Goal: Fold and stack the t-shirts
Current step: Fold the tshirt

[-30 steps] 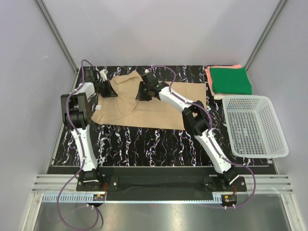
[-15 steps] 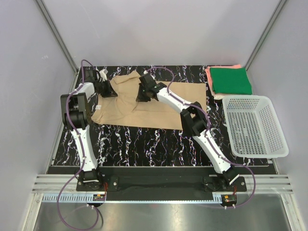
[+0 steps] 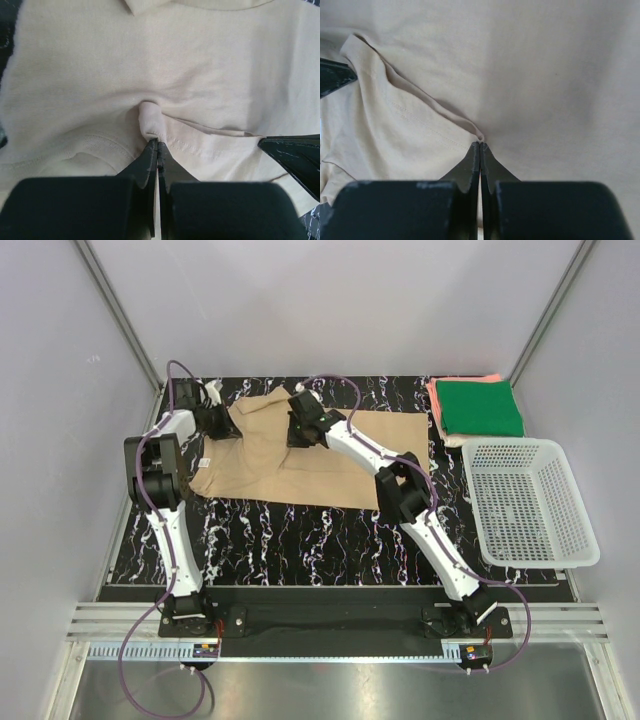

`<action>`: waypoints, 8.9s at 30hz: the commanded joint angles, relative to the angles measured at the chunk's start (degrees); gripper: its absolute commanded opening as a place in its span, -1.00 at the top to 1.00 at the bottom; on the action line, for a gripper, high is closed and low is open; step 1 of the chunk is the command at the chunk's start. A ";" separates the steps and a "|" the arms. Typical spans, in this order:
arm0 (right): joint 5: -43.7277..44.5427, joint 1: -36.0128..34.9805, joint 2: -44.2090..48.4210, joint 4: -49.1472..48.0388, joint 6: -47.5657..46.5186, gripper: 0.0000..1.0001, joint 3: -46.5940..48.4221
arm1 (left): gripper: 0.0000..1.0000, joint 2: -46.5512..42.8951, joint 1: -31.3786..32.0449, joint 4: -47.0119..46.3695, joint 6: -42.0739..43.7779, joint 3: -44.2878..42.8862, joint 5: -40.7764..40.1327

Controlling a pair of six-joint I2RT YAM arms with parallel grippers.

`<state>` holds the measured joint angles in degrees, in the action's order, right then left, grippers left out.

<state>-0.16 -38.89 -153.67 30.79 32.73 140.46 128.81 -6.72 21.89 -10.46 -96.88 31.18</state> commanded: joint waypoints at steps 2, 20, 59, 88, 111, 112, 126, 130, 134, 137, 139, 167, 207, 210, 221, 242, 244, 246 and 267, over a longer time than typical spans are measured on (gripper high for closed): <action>6.40 -0.39 8.37 -0.38 -4.07 1.00 -1.24 | 1.00 -5.85 -0.31 -3.17 1.32 0.46 -1.91; 10.62 -0.48 8.82 -2.48 -2.76 1.00 -6.69 | 1.00 -0.59 -0.22 -2.73 1.58 -6.73 -3.23; 3.15 3.38 46.96 -10.39 4.45 0.42 -63.64 | 0.06 -32.83 -4.88 9.13 1.49 28.85 -22.02; 2.54 4.97 50.74 -12.68 5.68 0.40 -72.00 | 0.19 -27.48 -3.21 13.27 7.65 21.83 -18.16; 2.18 7.69 49.77 -15.93 4.71 0.46 -78.85 | 1.00 -18.43 -2.07 13.62 8.79 19.10 -34.60; 2.53 7.69 49.87 -15.93 4.54 0.46 -79.03 | 1.00 -17.64 -2.16 13.53 8.44 19.01 -34.95; 2.89 7.78 53.55 -16.02 4.63 0.47 -81.67 | 1.00 -22.01 -2.33 13.71 5.63 16.38 -40.93; 4.47 7.78 54.52 -14.79 4.62 0.47 -81.14 | 1.00 -27.12 -2.33 14.58 4.66 14.18 -42.08; 2.10 7.78 54.44 -14.97 5.68 0.47 -81.23 | 0.96 -31.34 -1.11 14.85 0.97 16.10 -38.13; 2.62 7.78 54.79 -14.97 5.68 0.46 -81.14 | 0.95 -32.66 2.14 13.97 0.18 18.04 -33.48; 2.98 7.78 55.05 -14.96 6.29 0.47 -81.66 | 0.96 -32.31 3.99 12.66 -0.87 19.96 -29.44; 14.75 15.42 61.82 -10.84 7.17 0.47 -84.65 | 0.97 -15.70 2.42 14.50 -1.14 19.62 -39.00; 4.91 18.86 90.55 -9.08 11.75 0.39 -89.41 | 0.71 0.13 -3.74 19.51 -5.00 -19.30 -21.69; 4.74 18.94 91.87 -8.73 10.52 0.38 -87.73 | 0.60 -5.84 -2.77 19.24 -6.24 -20.28 -23.96; 2.80 18.94 97.06 -7.24 8.24 0.33 -87.82 | 0.63 -27.11 17.07 6.26 -13.18 6.39 -19.23; 1.64 13.78 73.63 -8.19 7.25 0.40 -83.87 | 0.82 -27.13 13.33 -0.28 -14.34 17.35 -26.43; 1.83 11.57 70.01 -9.34 7.79 0.42 -82.03 | 0.89 -23.18 9.46 3.41 -11.71 12.80 -29.05; 1.57 8.85 63.78 -9.60 8.31 0.42 -80.09 | 1.00 -18.72 6.83 5.35 -10.12 10.41 -30.38; 1.92 7.69 53.12 -5.47 4.89 0.46 -82.18 | 1.00 -7.52 3.64 20.65 -5.97 8.18 -42.51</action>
<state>1.04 -31.20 -102.48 22.28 39.00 61.17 122.72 -2.66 37.56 -18.35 -92.86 -5.06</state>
